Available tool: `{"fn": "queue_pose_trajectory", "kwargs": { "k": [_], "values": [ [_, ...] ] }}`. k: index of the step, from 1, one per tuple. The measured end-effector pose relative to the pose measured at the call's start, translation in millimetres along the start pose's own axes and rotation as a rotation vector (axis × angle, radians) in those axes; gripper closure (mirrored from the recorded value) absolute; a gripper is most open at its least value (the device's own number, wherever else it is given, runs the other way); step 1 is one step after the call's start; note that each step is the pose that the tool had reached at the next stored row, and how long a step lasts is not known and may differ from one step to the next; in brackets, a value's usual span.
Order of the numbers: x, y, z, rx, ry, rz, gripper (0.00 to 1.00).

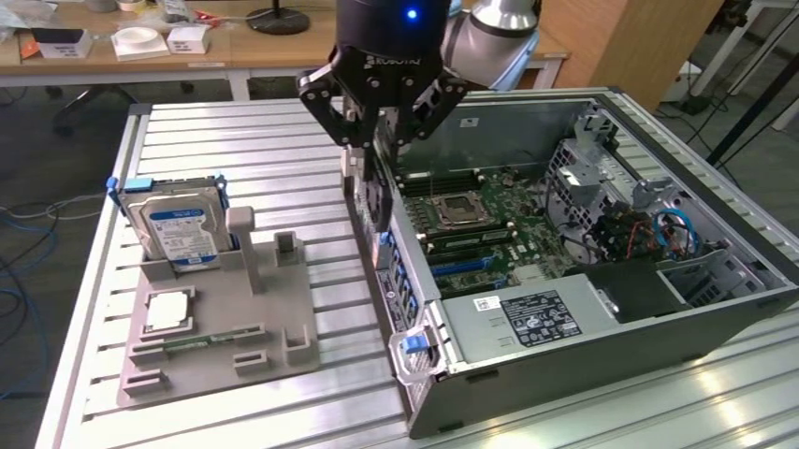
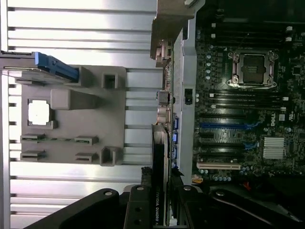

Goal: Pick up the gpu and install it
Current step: 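Pick up the gpu and move the gpu toward the slot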

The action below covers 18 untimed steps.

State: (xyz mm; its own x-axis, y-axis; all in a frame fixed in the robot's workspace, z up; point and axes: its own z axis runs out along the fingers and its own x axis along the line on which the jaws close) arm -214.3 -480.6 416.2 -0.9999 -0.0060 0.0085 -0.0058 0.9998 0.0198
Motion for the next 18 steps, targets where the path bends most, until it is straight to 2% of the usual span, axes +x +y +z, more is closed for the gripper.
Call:
{"fn": "queue_pose_trajectory", "kwargs": {
  "k": [18],
  "values": [
    [-34.1,-0.2,-0.3,0.0001,0.0008,-0.038,0.74]
  ]
}}
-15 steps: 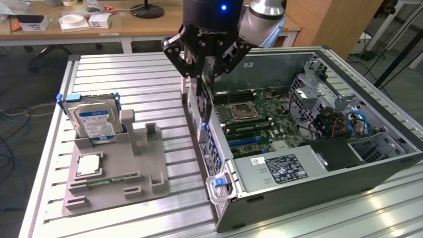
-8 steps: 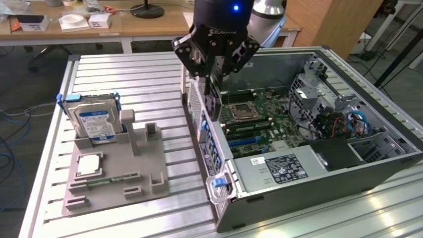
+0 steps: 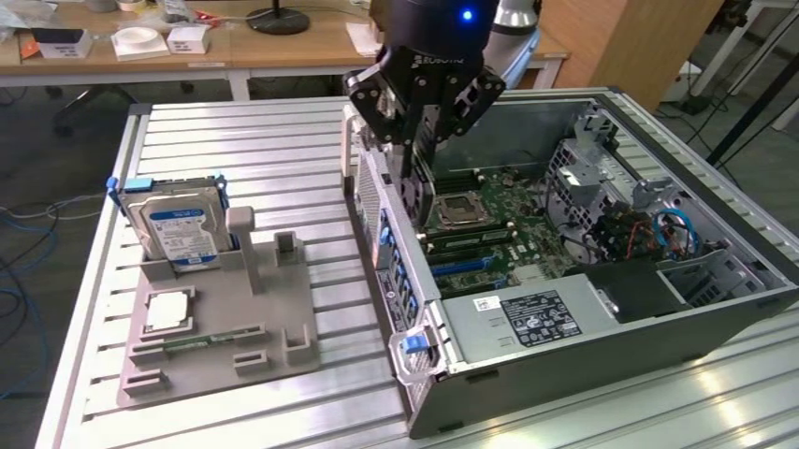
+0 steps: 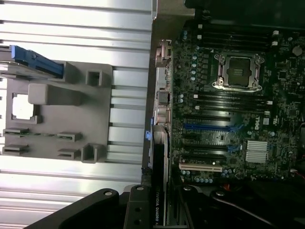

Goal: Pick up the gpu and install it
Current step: 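Pick up the gpu and move the gpu toward the slot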

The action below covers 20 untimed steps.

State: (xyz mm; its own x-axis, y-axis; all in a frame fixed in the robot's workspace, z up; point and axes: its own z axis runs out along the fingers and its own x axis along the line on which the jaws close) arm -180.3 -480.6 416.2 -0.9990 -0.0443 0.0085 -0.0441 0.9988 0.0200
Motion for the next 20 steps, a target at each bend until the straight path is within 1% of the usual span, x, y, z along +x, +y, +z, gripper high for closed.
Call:
{"fn": "queue_pose_trajectory", "kwargs": {
  "k": [20],
  "values": [
    [-31.3,-1.4,-0.3,0.0002,0.0005,-0.025,0.74]
  ]
}}
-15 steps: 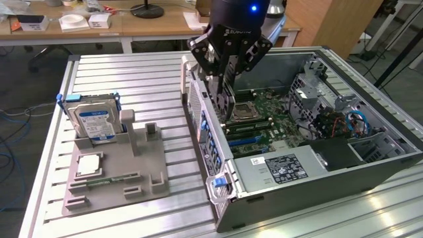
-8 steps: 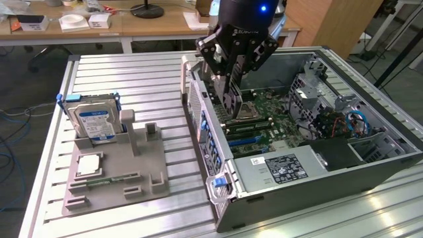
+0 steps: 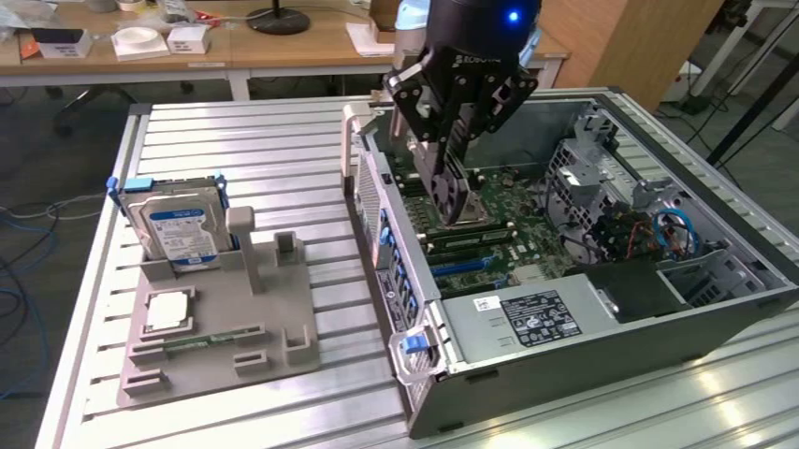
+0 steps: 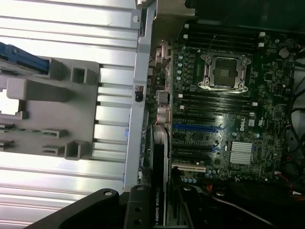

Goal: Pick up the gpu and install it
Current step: 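Pick up the gpu and move the gpu toward the slot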

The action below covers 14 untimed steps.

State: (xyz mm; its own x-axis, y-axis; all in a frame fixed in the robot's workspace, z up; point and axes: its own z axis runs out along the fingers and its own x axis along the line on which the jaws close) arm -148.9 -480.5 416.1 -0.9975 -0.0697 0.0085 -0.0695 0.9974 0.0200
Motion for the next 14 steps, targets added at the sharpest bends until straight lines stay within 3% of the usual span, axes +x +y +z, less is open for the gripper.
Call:
{"fn": "queue_pose_trajectory", "kwargs": {
  "k": [14],
  "values": [
    [-22.0,-1.5,-0.3,0.0002,0.0004,-0.017,0.74]
  ]
}}
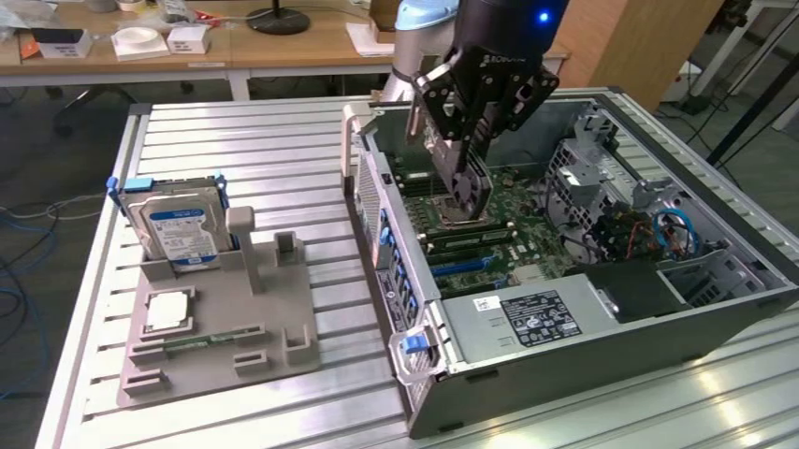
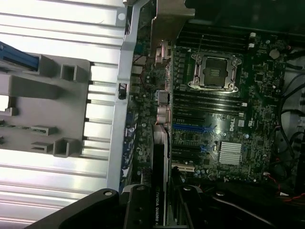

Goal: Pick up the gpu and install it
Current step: 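Pick up the gpu and move the gpu toward the slot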

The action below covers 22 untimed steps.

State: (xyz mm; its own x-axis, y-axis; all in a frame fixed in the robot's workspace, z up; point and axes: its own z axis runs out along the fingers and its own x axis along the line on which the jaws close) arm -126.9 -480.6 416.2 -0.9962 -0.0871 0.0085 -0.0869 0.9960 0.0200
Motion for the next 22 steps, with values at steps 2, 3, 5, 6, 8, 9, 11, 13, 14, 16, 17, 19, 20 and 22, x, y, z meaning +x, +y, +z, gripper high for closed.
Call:
{"fn": "queue_pose_trajectory", "kwargs": {
  "k": [2,3,5,6,8,9,11,13,14,16,17,19,20,22],
  "values": [
    [-3.1,-0.3,-0.1,0.0001,0.0001,-0.002,0.74],
    [-4.6,-0.4,0.0,0.0000,0.0001,-0.004,0.74],
    [-7.7,-0.7,-0.1,0.0000,0.0001,-0.006,0.74],
    [-9.3,-0.8,-0.1,0.0001,0.0002,-0.007,0.74],
    [-12.3,-1.1,-0.1,0.0001,0.0002,-0.009,0.74],
    [-13.8,-1.2,-0.1,0.0001,0.0002,-0.010,0.74],
    [-16.6,-1.5,-0.2,0.0001,0.0003,-0.013,0.74],
    [-19.6,-1.7,-0.2,0.0001,0.0003,-0.015,0.74],
    [-21.1,-1.9,-0.2,0.0001,0.0003,-0.016,0.74],
    [-25.3,-2.2,-0.2,0.0001,0.0003,-0.017,0.74],
    [-28.0,-2.4,-0.3,0.0001,0.0004,-0.017,0.74],
    [-34.1,-3.0,-0.3,0.0001,0.0003,-0.017,0.74],
    [-37.0,-3.2,-0.3,0.0001,0.0003,-0.017,0.74],
    [-41.4,-3.6,-0.4,0.0000,0.0003,-0.015,0.74]
  ]
}}
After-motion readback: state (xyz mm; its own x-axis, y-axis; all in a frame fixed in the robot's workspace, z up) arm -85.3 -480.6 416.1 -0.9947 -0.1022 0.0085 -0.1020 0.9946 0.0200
